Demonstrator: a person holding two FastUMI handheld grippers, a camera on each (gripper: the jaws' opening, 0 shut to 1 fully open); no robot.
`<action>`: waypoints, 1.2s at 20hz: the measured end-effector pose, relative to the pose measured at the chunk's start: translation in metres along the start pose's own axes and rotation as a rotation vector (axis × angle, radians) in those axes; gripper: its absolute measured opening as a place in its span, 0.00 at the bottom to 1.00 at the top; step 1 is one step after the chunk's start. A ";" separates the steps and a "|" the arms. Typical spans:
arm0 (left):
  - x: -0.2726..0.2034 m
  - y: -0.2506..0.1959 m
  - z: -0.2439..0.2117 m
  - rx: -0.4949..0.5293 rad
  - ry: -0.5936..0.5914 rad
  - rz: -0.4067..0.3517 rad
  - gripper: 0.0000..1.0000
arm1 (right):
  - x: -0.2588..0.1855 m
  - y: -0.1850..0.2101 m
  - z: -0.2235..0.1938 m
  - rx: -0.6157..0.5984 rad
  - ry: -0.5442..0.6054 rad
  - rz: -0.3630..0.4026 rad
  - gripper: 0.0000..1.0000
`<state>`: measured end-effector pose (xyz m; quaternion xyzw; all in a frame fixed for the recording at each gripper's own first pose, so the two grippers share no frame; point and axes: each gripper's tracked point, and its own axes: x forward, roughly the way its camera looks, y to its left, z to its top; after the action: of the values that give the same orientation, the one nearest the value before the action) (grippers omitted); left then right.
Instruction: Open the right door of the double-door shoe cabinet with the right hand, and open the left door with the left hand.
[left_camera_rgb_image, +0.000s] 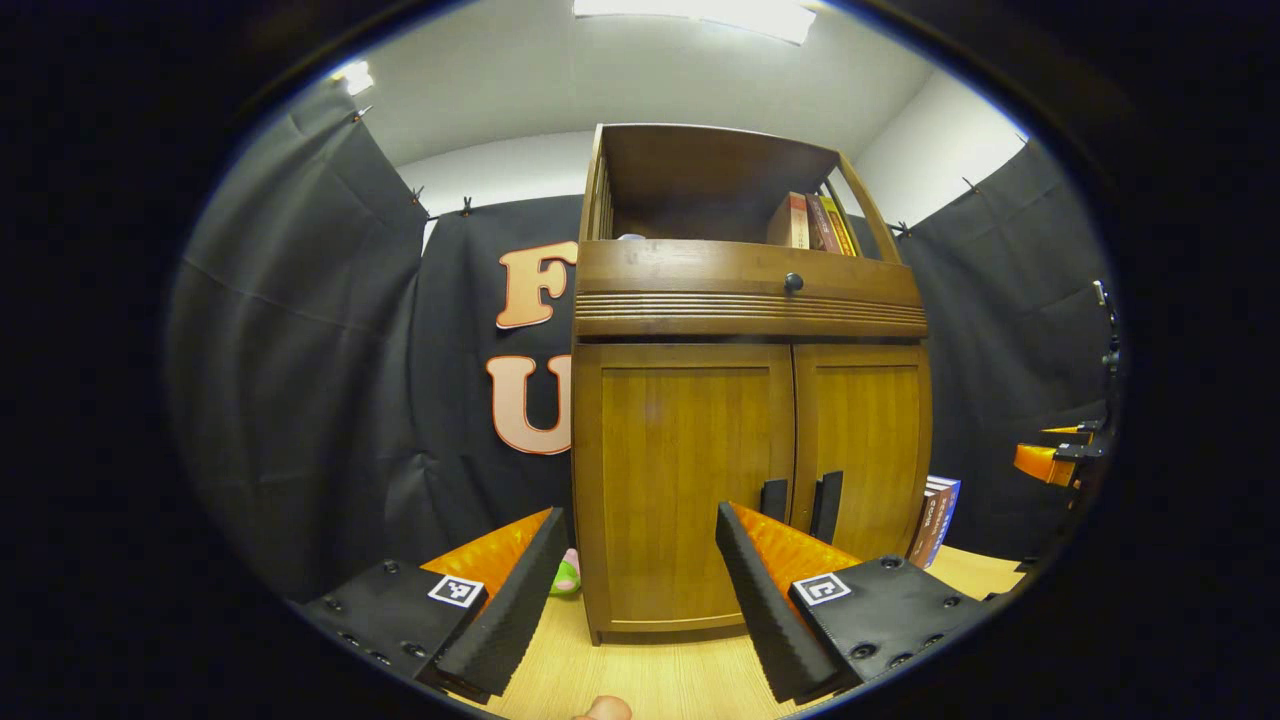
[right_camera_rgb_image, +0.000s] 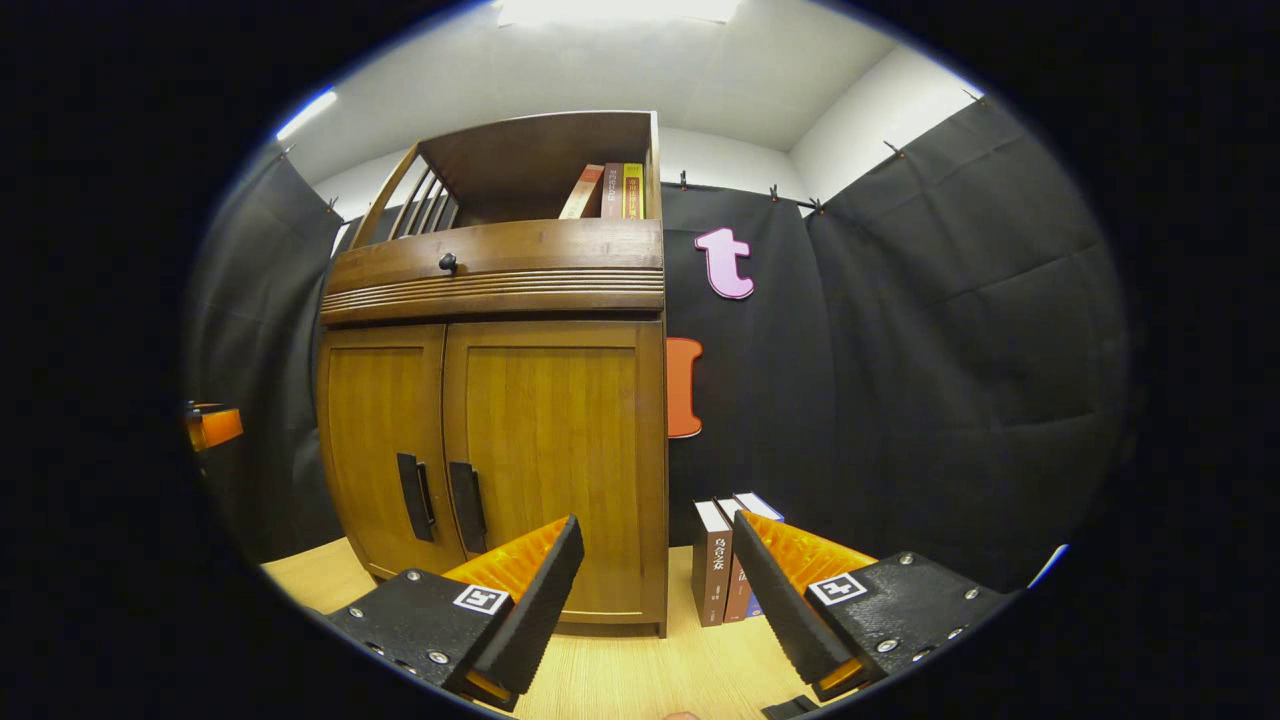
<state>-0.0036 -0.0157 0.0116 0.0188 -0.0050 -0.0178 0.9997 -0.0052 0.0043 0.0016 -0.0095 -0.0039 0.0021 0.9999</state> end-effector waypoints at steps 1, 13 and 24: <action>0.000 -0.001 0.000 -0.005 0.004 -0.006 0.95 | 0.001 0.002 -0.001 0.000 0.002 0.005 0.93; 0.002 0.001 -0.004 -0.017 0.015 0.000 0.95 | 0.019 0.048 -0.028 0.007 0.060 0.066 0.93; -0.004 0.010 -0.007 -0.002 0.022 0.024 0.95 | 0.074 0.158 -0.058 0.008 0.131 0.197 0.94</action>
<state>-0.0069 -0.0055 0.0048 0.0181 0.0057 -0.0055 0.9998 0.0686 0.1612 -0.0592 -0.0057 0.0622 0.0996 0.9931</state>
